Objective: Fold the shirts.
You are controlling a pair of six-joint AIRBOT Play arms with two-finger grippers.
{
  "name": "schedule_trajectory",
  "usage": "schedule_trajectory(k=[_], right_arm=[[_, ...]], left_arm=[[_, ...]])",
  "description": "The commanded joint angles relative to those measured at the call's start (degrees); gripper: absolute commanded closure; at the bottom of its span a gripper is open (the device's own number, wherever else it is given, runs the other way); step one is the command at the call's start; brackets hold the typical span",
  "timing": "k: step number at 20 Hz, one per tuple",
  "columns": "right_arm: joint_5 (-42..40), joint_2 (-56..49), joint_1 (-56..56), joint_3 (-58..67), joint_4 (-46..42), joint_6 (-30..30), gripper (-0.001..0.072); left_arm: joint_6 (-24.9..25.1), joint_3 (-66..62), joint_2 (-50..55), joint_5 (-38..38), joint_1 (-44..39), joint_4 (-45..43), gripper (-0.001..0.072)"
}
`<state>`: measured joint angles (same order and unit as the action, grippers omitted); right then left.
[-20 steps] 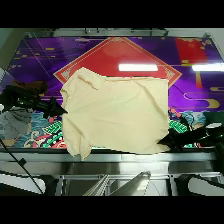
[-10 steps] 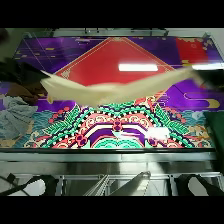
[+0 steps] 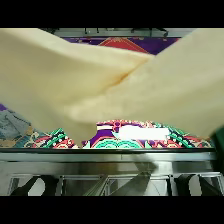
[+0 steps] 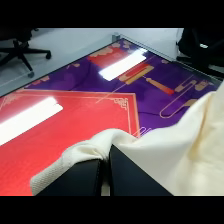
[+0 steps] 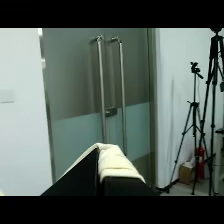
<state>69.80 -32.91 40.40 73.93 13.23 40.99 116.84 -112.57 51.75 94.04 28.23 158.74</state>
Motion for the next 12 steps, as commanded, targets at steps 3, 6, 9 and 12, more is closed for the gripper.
schedule_trajectory(k=[3, 6, 9, 12], right_arm=[[-1.86, -1.07, -2.89, -2.34, -24.90, 10.82, 0.0693], [-2.62, -6.10, -9.79, -13.44, -27.04, 10.69, 0.0693], [-12.63, -14.51, -18.62, -25.66, -27.06, 3.85, 0.0693], [-26.56, -27.87, -24.44, -30.69, -26.99, -0.70, 0.0693]], left_arm=[[-0.98, 6.38, 5.55, 1.11, -0.24, -0.66, 0.0678], [-0.68, 17.20, 14.67, 1.97, -8.83, -4.79, 0.0677], [4.26, 25.94, 26.82, -0.20, -17.64, -12.04, 0.0676], [6.36, 28.52, 43.47, -8.68, -22.12, -16.61, 0.0676]])
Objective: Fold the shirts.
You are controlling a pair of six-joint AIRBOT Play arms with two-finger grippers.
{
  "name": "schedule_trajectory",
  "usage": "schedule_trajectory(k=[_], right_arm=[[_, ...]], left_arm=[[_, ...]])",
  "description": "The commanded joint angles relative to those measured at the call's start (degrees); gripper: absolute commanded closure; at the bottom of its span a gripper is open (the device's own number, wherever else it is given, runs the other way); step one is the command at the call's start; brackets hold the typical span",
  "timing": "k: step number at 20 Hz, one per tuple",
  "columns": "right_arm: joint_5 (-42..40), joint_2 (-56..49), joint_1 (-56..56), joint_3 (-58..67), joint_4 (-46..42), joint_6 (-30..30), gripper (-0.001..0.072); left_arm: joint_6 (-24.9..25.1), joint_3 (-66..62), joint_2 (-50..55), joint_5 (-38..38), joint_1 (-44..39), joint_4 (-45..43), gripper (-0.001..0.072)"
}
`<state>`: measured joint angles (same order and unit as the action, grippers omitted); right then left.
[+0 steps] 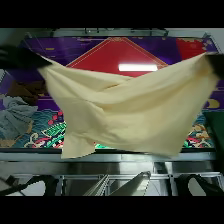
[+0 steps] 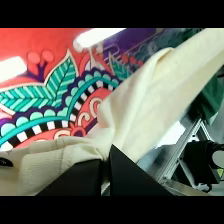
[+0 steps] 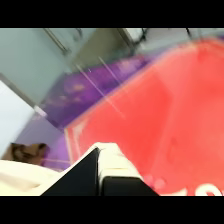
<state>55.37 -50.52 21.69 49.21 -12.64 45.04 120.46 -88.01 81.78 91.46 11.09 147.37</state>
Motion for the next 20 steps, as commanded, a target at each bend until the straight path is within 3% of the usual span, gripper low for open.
schedule_trajectory(k=[1, 3, 5, 6, 8, 9, 11, 14, 17, 20], right_arm=[[-15.19, -15.96, -6.60, -5.68, -0.57, -4.85, 0.0693], [-17.00, -26.29, -6.43, -3.50, 3.15, -8.04, 0.0693], [-16.55, -34.71, -5.77, 0.59, 6.99, -11.21, 0.0693], [-15.65, -37.55, -5.55, 3.02, 7.15, -11.26, 0.0689], [-11.85, -40.24, -4.46, 7.50, 7.04, -11.23, 0.0388], [-8.92, -40.11, -3.34, 9.07, 6.82, -11.17, 0.0342], [-1.18, -38.66, 0.98, 11.80, 5.51, -6.03, 0.0328], [9.16, -34.67, 9.49, 12.09, 1.40, -1.66, 0.0330], [17.51, -30.97, 14.80, 11.78, -14.40, 2.14, 0.0359], [18.62, -28.72, 16.00, 9.33, -17.16, 2.56, 0.0358]], left_arm=[[2.69, 2.19, 19.78, -8.26, -5.31, -4.76, 0.0676], [1.90, -4.63, 30.95, -8.63, -4.96, -0.63, 0.0694], [1.36, -14.19, 39.98, -6.38, -3.74, 8.98, 0.0682], [0.42, -18.56, 42.58, -5.46, -3.41, 10.91, 0.0588], [-5.73, -26.95, 45.38, -4.22, -2.36, 10.43, 0.0053], [-7.02, -30.16, 45.51, -3.19, -1.53, 9.97, -0.0007], [-8.33, -32.11, 43.28, -1.55, 1.40, 9.70, -0.0005], [-9.14, -23.76, 36.54, 1.92, 7.17, 6.23, -0.0001], [-10.71, -7.72, 28.46, 5.38, 10.91, -11.21, 0.0017], [-10.99, 8.46, 21.00, -1.90, 12.87, -26.10, 0.0016]])
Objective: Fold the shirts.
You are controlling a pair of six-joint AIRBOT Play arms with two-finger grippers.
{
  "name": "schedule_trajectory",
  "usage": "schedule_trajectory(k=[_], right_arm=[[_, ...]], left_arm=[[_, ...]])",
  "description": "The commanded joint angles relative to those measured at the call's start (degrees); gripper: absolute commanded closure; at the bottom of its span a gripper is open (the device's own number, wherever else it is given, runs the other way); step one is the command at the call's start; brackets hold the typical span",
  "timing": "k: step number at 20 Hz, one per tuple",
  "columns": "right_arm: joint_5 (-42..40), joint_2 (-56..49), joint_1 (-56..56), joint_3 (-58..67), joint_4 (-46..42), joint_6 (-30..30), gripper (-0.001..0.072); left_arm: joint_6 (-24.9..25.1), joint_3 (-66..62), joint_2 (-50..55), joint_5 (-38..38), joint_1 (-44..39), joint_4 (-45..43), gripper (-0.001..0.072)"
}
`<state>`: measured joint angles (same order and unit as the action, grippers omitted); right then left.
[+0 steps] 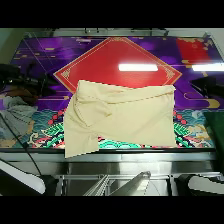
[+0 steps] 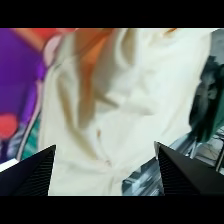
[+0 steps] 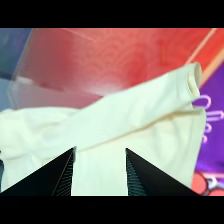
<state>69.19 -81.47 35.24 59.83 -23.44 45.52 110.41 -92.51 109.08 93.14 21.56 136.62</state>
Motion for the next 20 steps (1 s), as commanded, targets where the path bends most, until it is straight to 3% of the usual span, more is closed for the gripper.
schedule_trajectory(k=[1, 3, 8, 9, 10, 11, 14, 15, 16, 17, 18, 20], right_arm=[[4.90, 2.56, 2.43, -1.70, -6.34, 2.05, 0.0358], [6.60, 2.64, 2.38, -1.79, -5.86, 2.08, 0.0358], [10.73, 2.64, 2.38, -1.81, -5.03, 1.81, 0.0358], [11.37, 2.64, 2.38, -1.84, -4.76, 1.84, 0.0358], [12.28, 2.64, 2.38, -1.84, -4.39, 1.64, 0.0358], [13.18, 2.64, 2.38, -1.84, -4.37, 1.68, 0.0358], [15.74, 2.64, 2.45, -1.84, -4.20, 1.97, 0.0359], [16.50, 2.64, 2.51, -1.84, -4.31, 2.49, 0.0358], [16.83, 2.64, 2.51, -1.84, -5.03, 3.37, 0.0359], [16.81, 2.64, 2.54, -1.84, -6.84, 4.39, 0.0358], [16.74, 2.64, 2.54, -1.92, -9.79, 5.79, 0.0358], [16.35, 2.64, 2.51, -3.82, -16.28, 8.48, 0.0359]], left_arm=[[-0.92, 16.90, -7.74, -5.55, 2.75, -17.66, 0.0016], [-0.72, 21.59, -8.61, -6.88, 2.97, -17.44, 0.0016], [4.72, 26.18, -4.81, -10.45, -0.22, -4.44, 0.0016], [5.35, 26.16, -3.39, -10.21, -1.55, -2.19, 0.0032], [6.75, 26.12, -2.40, -9.73, -2.49, 0.17, 0.0119], [7.80, 25.66, -1.44, -8.76, -3.80, 1.49, 0.0152], [7.87, 22.64, 0.44, -4.66, -5.77, 0.87, 0.0153], [7.82, 22.08, 0.63, -3.76, -5.75, 0.92, 0.0227], [8.13, 21.73, 0.61, -2.84, -5.64, 0.87, 0.0476], [8.81, 21.40, 0.61, -1.73, -5.29, 0.90, 0.0626], [9.18, 21.44, 0.55, -0.66, -4.76, 0.92, 0.0687], [9.84, 21.49, 0.55, 0.11, -3.89, 0.90, 0.0686]])
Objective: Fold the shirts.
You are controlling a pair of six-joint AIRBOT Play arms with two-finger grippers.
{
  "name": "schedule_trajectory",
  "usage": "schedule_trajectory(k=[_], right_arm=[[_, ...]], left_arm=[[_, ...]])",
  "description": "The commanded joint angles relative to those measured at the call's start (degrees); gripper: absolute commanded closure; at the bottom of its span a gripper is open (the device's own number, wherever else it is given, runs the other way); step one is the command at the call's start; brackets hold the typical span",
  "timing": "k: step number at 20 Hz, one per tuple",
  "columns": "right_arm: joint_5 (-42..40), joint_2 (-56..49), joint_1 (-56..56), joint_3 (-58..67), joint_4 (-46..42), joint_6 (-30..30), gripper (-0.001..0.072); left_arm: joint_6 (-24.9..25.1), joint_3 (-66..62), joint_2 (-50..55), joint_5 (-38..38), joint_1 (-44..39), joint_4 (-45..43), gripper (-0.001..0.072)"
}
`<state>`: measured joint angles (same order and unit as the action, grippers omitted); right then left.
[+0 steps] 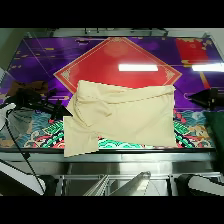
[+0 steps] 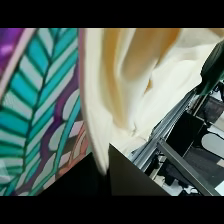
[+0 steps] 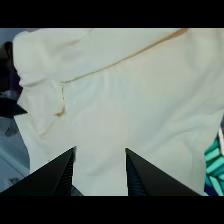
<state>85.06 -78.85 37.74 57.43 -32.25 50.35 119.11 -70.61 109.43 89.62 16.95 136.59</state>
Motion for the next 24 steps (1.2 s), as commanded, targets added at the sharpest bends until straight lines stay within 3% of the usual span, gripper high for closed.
schedule_trajectory(k=[1, 6, 14, 19, 22, 24], right_arm=[[0.24, 0.02, 0.00, -3.65, -10.75, 4.76, 0.0359], [-11.63, -0.04, 0.02, -16.52, -26.34, 13.81, 0.0348], [-14.08, -0.15, -0.07, -27.26, -26.75, 16.52, 0.0313], [-14.97, -1.92, -0.11, -29.14, -22.75, 15.04, 0.0314], [-14.58, -2.62, -0.11, -29.11, -17.57, 10.99, 0.0356], [-13.03, -2.58, -0.11, -28.96, -15.04, 8.31, 0.0517]], left_arm=[[1.55, -0.42, 0.22, 3.58, 1.09, 0.92, 0.0685], [1.97, -0.42, 0.22, 3.61, 1.53, 0.92, 0.0685], [1.97, -0.42, 0.22, 3.54, 1.46, 0.94, 0.0685], [2.01, -0.42, 0.22, 3.34, 1.46, 0.94, 0.0685], [1.99, -0.42, 0.22, 3.39, 1.49, 0.94, 0.0685], [1.99, -0.44, 0.22, 3.39, 1.49, 0.94, 0.0685]])
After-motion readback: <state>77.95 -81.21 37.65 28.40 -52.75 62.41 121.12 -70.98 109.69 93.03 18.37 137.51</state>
